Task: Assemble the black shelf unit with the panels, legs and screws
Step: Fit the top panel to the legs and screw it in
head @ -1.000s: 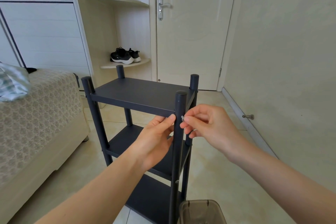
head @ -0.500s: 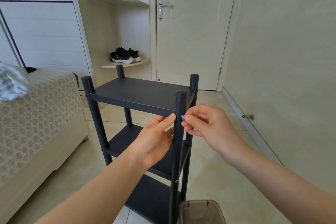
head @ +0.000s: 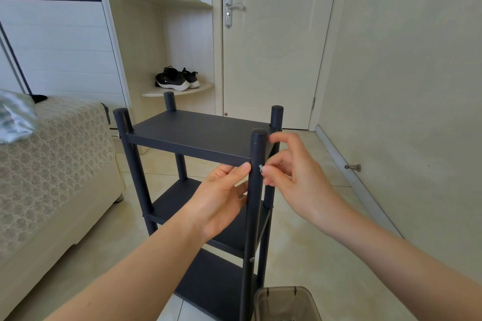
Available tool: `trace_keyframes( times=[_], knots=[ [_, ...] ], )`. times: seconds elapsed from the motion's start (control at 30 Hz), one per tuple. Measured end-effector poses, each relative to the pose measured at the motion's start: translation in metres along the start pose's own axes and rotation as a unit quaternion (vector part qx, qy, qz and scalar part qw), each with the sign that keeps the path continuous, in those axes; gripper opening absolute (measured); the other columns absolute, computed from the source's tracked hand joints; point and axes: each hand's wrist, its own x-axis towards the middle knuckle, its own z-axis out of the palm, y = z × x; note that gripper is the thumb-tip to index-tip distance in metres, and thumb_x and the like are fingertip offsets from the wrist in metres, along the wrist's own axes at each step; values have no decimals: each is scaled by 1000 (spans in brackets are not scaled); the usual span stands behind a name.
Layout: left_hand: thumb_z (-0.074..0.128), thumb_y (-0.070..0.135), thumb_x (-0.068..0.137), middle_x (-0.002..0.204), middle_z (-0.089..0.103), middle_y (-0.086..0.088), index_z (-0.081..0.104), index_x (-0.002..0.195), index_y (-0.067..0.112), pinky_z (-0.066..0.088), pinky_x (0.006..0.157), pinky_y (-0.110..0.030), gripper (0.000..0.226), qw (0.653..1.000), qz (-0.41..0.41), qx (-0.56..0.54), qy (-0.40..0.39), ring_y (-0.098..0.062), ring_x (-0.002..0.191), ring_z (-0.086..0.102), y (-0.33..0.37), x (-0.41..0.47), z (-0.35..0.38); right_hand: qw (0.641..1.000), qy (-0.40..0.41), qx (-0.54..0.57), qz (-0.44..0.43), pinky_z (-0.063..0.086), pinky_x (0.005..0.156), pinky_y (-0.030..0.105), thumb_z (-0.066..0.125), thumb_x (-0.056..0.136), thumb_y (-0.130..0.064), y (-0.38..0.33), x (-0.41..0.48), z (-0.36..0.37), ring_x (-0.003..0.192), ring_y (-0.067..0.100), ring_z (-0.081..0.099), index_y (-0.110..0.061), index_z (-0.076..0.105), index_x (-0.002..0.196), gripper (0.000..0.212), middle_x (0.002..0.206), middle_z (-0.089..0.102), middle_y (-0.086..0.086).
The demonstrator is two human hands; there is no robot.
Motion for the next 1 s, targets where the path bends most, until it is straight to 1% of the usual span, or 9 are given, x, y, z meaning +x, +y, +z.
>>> trace_keyframes(
  times=[0.07,0.13,0.27,0.4,0.53,0.73,0.9,0.97,1.0],
  knots=[
    [60,25,96,113,71,-13,61,122,2,48,97,-40,34,1000,1,11,2,-28,111,65,0,-1,-1,998,-44,34,14,57,86,35,57,96,-10,-3,2,-5,77,12,68,-40,30,139,59,82,63,-2],
    [61,26,95,114,71,-13,61,122,0,48,97,-41,37,1000,3,15,5,-28,111,65,-1,-3,-1,995,-82,51,19,58,86,36,56,96,-8,-6,5,-11,77,15,69,-46,28,144,68,80,62,-1],
    [62,29,91,112,70,-13,60,113,6,48,95,-40,32,1000,10,17,9,-25,107,66,-1,-5,2,994,-96,54,9,57,88,39,58,94,-6,-8,11,-14,78,17,70,-41,38,141,62,76,61,-2],
    [65,32,86,109,71,-12,59,103,7,45,98,-41,31,1000,10,16,11,-22,104,69,-2,-3,2,994,-99,43,8,57,88,40,58,94,-7,-7,12,-13,77,16,69,-40,37,141,61,77,61,-3],
    [66,31,85,109,70,-11,55,116,9,45,98,-42,39,1000,12,1,9,-22,103,68,-1,-1,3,997,-75,-10,-11,55,86,38,59,94,-11,-4,13,-12,75,12,67,-44,35,140,61,80,64,-3],
    [63,26,89,117,69,-12,58,119,7,49,95,-40,36,1000,-1,-7,11,-27,112,68,1,-3,5,996,-30,-70,-39,50,77,19,63,93,-17,-4,7,-11,80,5,62,-37,35,143,60,84,63,-7],
    [66,28,87,125,66,-17,52,134,-2,44,105,-45,58,999,-10,23,34,-28,119,64,4,-7,3,998,-14,-59,-9,48,72,12,66,91,-23,-3,10,-8,84,6,63,-34,40,139,56,88,61,-9],
    [66,28,87,119,69,-16,57,127,-2,43,107,-47,51,997,-8,56,48,-25,115,66,7,-9,4,999,-19,-30,26,52,78,16,68,89,-28,-2,12,-8,89,8,63,-35,41,137,56,95,61,-9],
    [65,28,89,116,70,-16,61,120,-2,44,106,-45,43,995,-6,79,56,-23,112,68,9,-11,5,998,-30,-4,54,55,84,24,69,88,-30,-1,13,-9,93,10,64,-35,42,138,57,100,61,-8]
  ],
)
